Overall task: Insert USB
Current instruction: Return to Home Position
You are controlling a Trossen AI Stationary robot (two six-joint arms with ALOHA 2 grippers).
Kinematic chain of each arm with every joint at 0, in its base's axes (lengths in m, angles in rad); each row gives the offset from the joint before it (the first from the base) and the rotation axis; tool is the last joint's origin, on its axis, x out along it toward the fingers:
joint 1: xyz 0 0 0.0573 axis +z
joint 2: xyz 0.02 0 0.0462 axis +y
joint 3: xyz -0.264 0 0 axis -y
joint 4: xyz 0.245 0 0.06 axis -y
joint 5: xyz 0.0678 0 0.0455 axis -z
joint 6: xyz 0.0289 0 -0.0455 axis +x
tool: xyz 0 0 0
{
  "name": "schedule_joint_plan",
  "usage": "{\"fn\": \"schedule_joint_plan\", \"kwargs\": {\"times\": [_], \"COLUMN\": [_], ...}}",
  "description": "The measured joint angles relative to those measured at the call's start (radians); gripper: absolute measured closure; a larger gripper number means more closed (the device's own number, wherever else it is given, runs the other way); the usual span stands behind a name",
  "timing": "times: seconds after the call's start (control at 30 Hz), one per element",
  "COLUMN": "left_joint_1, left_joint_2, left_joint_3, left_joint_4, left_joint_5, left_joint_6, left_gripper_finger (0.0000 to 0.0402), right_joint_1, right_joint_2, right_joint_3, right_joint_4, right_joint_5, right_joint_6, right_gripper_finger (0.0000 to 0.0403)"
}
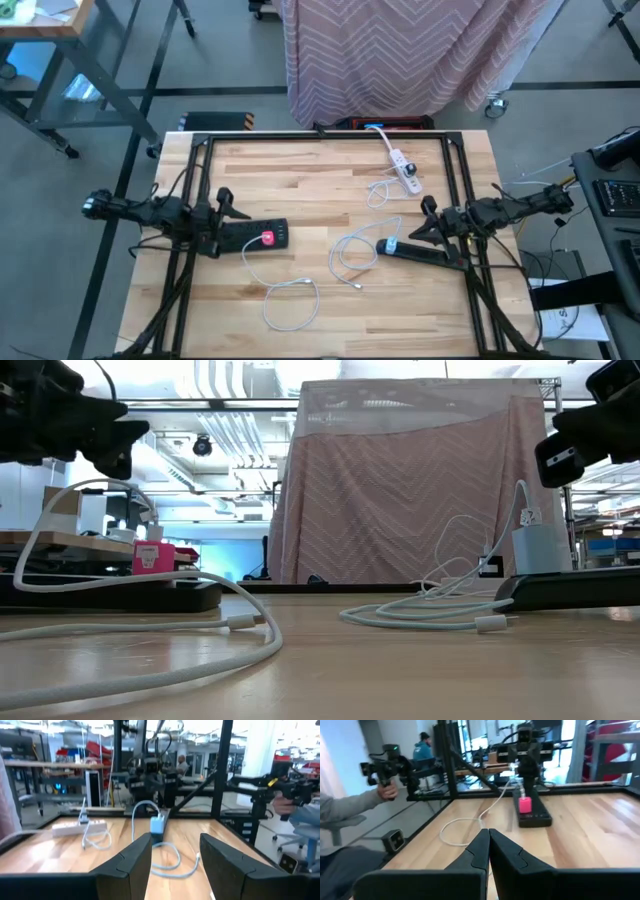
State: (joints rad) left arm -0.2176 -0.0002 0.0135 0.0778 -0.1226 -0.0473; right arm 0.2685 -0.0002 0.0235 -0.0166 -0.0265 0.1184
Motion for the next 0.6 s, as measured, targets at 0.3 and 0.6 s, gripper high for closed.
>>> {"fn": "schedule_joint_plan", "kwargs": {"times": [0.3, 0.6], "left_joint_1": [0.000, -0.002], "left_joint_2": [0.000, 0.027], "left_joint_3": [0.007, -0.004], "left_joint_4": [0.006, 0.057], "left_joint_5": [-0.002, -0.106], "left_joint_6": [0.002, -0.039], "left_gripper_finger": [0.0247, 0.0247], "right_joint_1": [-0.044, -0.070], "right_joint_2": [0.000, 0.023], "right_joint_3": [0.002, 0.002], "right_joint_4": [-0.001, 0.006], "right_joint_5": [0.064, -0.072], "right_joint_6": [-0.007, -0.070], "right_gripper_finger": [0.0403, 0.0403]}}
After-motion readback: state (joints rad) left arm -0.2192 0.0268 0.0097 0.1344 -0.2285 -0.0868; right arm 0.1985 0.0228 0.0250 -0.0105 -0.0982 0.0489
